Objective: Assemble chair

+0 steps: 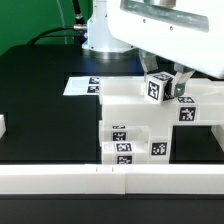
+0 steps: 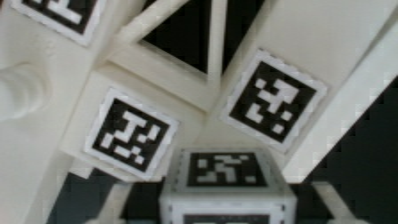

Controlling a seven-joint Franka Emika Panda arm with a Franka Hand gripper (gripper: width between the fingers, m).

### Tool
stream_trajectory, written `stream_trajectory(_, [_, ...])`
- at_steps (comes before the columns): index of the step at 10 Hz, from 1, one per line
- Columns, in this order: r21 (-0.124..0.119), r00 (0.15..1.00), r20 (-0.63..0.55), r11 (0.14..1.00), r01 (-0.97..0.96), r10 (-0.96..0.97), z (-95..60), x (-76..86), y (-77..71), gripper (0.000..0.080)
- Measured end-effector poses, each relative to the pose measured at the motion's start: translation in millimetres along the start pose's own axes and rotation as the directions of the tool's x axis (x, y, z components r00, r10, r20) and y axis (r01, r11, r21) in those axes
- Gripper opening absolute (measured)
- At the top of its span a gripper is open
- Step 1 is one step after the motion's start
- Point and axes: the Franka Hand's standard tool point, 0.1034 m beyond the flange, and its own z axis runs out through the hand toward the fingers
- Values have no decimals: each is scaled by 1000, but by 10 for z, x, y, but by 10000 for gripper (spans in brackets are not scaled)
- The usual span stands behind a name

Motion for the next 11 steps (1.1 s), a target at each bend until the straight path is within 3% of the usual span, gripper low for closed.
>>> stream_trajectory(3, [1, 989, 3, 989, -150, 150, 3, -21, -10, 287])
stream_trajectory(4, [1, 989, 3, 989, -149, 149, 3, -20, -9, 385])
stream_trajectory(5, [1, 990, 3, 990, -138, 138, 3, -19, -9, 535])
stream_trajectory(6, [1, 995, 3, 995, -102, 102, 4, -17, -7, 615])
stream_trajectory(7, [-33, 999, 16, 998, -45, 45, 2, -15, 27, 639])
stream_trajectory(11, [-24, 964, 20, 964, 266, -266, 3, 4, 17, 648])
